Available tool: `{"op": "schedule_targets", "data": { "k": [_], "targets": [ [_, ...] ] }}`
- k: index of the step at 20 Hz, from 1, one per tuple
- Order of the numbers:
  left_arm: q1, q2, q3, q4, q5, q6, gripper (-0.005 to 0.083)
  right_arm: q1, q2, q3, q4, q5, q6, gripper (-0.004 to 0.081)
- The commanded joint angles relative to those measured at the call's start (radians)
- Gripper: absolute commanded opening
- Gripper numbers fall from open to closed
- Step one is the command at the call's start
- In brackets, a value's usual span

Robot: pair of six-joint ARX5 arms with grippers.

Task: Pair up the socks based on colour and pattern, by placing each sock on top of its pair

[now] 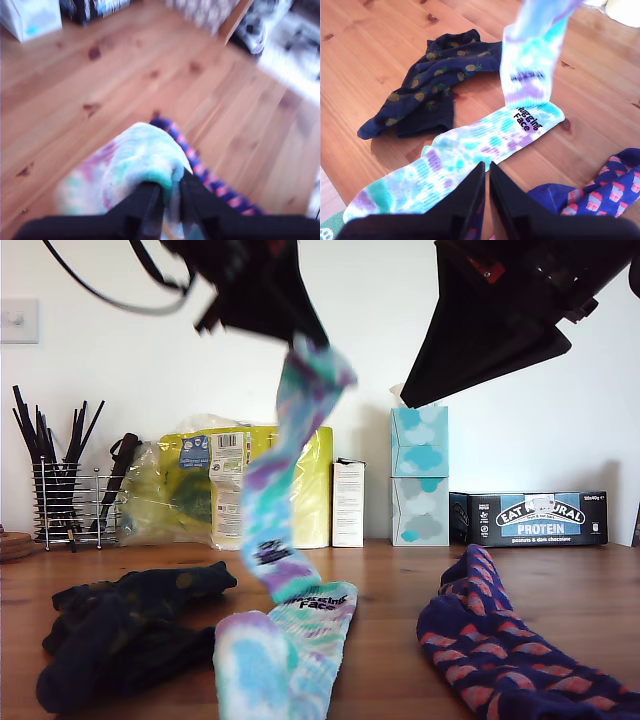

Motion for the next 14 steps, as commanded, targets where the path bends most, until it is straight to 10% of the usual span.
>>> {"op": "schedule_targets", "data": {
  "k": [1, 14],
  "targets": [
    [-0.005, 0.018, -0.011, 0.035, 0.005, 0.024, -0.0024, 0.003, -0.001, -0.002, 0.008, 0.0, 0.001, -0.0013],
    [-0.013, 0.026, 0.094, 0.002, 0.05, 0.137, -0.0024, 0.003, -0.001, -0.002, 0.008, -0.001, -0.001, -0.0013]
  ]
}}
